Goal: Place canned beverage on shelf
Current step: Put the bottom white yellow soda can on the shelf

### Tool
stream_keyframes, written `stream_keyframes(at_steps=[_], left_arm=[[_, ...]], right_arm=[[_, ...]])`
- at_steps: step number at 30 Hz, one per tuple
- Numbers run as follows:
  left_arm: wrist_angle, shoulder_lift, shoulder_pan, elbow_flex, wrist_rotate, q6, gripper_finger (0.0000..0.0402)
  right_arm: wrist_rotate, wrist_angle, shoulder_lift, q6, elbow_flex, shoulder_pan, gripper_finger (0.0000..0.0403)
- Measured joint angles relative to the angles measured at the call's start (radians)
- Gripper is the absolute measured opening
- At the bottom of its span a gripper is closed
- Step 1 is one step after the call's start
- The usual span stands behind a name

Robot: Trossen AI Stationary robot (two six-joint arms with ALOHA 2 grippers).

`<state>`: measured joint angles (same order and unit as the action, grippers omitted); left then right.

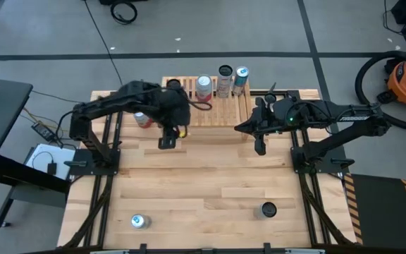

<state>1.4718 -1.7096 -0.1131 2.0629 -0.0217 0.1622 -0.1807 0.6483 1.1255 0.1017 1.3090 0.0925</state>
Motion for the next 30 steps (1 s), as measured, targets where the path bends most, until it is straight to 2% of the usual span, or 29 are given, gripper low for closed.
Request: stream_keyframes(at_steps=[8, 16, 24, 30], left_arm=[[-0.145, 0.018, -0.006, -0.279, 0.001, 0.028, 0.0191], [-0.359, 0.183, -0.005, -0.61, -0.003, -0.016, 0.0191], [-0.714, 0.38, -0.01, -0.793, 0.013, -0.041, 0.0192], [-0.826, 0.401, -0.021, -0.879, 0.106, -0.043, 0.0192]], right_arm=[[0.002, 0.016, 0.0, 0.0, 0.0, 0.0, 0.001], [0.002, 0.043, 0.0, 0.0, 0.0, 0.0, 0.001], [-0.001, 0.018, 0.0, 0.0, 0.0, 0.0, 0.001], [-0.001, 0.01, 0.0, 0.0, 0.0, 0.0, 0.001]])
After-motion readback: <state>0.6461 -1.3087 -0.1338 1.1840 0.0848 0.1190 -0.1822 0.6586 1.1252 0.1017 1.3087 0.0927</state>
